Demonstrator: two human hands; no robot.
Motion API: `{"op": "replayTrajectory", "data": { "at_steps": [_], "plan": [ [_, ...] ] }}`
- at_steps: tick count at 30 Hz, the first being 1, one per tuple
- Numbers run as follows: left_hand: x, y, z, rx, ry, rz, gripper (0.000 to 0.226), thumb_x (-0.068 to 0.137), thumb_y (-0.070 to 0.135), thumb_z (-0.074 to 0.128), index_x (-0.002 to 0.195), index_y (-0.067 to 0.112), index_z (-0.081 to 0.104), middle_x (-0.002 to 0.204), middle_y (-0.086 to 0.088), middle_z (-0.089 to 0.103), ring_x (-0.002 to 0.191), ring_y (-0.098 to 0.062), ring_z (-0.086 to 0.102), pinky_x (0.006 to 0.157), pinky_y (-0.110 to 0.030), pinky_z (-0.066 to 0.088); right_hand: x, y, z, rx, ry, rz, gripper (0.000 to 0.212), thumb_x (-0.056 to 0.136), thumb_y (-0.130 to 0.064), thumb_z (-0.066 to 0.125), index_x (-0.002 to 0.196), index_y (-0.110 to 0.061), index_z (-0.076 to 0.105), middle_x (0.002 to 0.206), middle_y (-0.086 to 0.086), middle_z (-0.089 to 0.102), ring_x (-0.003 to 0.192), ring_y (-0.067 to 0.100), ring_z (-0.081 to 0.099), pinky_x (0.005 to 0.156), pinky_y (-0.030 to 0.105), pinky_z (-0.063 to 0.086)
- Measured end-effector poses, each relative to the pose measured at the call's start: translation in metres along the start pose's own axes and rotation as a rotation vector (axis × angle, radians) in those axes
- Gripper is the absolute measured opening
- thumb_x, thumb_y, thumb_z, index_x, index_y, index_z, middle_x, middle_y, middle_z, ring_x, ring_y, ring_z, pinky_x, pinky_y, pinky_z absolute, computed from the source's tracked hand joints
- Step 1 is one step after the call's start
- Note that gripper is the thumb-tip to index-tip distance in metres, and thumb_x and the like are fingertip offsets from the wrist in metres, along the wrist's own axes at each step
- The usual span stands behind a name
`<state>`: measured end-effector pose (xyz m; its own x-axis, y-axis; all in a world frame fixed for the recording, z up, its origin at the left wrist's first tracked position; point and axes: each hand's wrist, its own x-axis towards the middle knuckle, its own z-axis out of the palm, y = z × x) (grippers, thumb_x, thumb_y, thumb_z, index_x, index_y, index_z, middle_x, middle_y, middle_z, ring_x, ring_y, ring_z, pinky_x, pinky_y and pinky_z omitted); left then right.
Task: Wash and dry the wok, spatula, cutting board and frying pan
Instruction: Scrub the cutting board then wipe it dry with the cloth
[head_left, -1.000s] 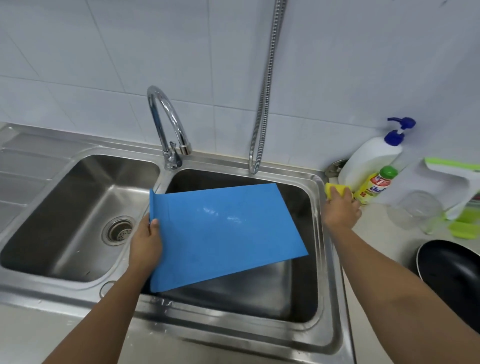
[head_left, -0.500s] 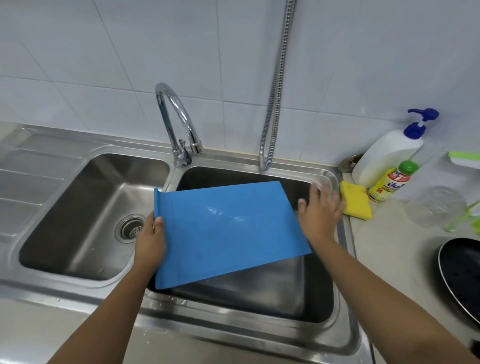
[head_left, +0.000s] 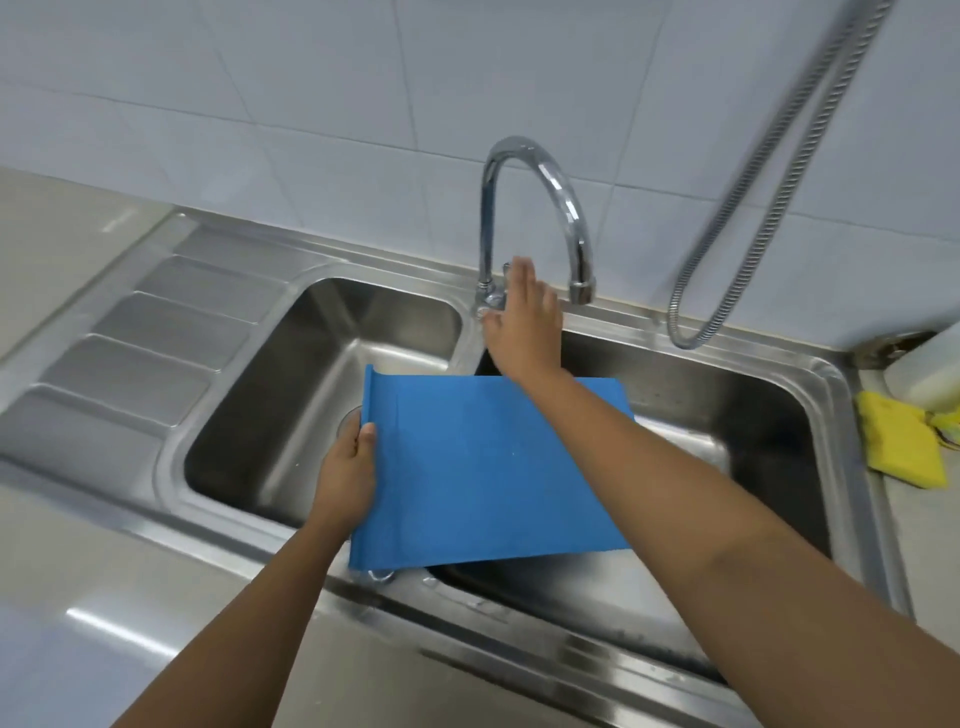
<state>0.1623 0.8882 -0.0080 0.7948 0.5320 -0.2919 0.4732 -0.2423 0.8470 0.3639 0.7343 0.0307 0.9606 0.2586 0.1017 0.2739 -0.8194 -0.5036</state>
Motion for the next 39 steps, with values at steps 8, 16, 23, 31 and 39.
{"op": "replayTrajectory", "data": {
  "at_steps": [8,16,23,31,39],
  "plan": [
    [0.021,-0.005,-0.017,0.023,-0.026,0.022,0.035,0.104,0.037,0.031,0.130,0.030,0.053,0.111,0.008,0.063,0.097,-0.007,0.060,0.072,-0.026,0.043,-0.003,-0.028,0.022,0.034,0.128,0.096,0.069,0.090,-0.024,0.053,0.152,-0.012,0.024,0.157,0.003,0.029,0.139,0.028,0.029,0.116,0.046,0.021],
    [0.032,-0.011,-0.021,0.057,-0.049,0.063,0.038,0.104,0.039,0.030,0.137,0.033,0.048,0.115,0.007,0.062,0.102,-0.016,0.060,0.085,-0.038,0.047,-0.065,-0.020,0.048,-0.124,-0.044,0.010,0.080,0.091,-0.024,0.055,0.156,-0.013,0.010,0.164,0.003,0.006,0.143,0.033,0.018,0.119,0.050,0.012],
    [0.039,-0.017,-0.022,0.053,-0.079,0.066,0.036,0.104,0.040,0.029,0.134,0.033,0.048,0.112,0.006,0.062,0.100,-0.016,0.061,0.080,-0.037,0.046,-0.154,0.054,0.036,-0.113,-0.129,0.213,0.056,0.098,-0.030,0.045,0.151,-0.018,0.032,0.159,0.001,0.026,0.140,0.025,0.029,0.114,0.040,0.026],
    [0.040,-0.019,-0.015,0.055,-0.070,0.064,0.040,0.104,0.041,0.028,0.136,0.027,0.047,0.119,-0.002,0.061,0.102,-0.021,0.059,0.085,-0.041,0.047,-0.166,0.124,-0.006,-0.041,-0.135,0.586,0.065,0.098,-0.042,0.043,0.154,-0.017,0.021,0.161,0.001,0.019,0.141,0.030,0.027,0.110,0.044,0.031],
    [0.034,-0.003,-0.006,0.073,-0.072,0.105,0.034,0.105,0.033,0.029,0.130,0.026,0.052,0.105,0.001,0.060,0.087,-0.013,0.056,0.077,-0.035,0.040,-0.158,0.141,-0.013,0.425,-0.146,0.773,0.026,0.094,-0.043,0.049,0.109,-0.023,0.054,0.114,-0.001,0.062,0.104,0.025,0.059,0.094,0.045,0.048]
  ]
}}
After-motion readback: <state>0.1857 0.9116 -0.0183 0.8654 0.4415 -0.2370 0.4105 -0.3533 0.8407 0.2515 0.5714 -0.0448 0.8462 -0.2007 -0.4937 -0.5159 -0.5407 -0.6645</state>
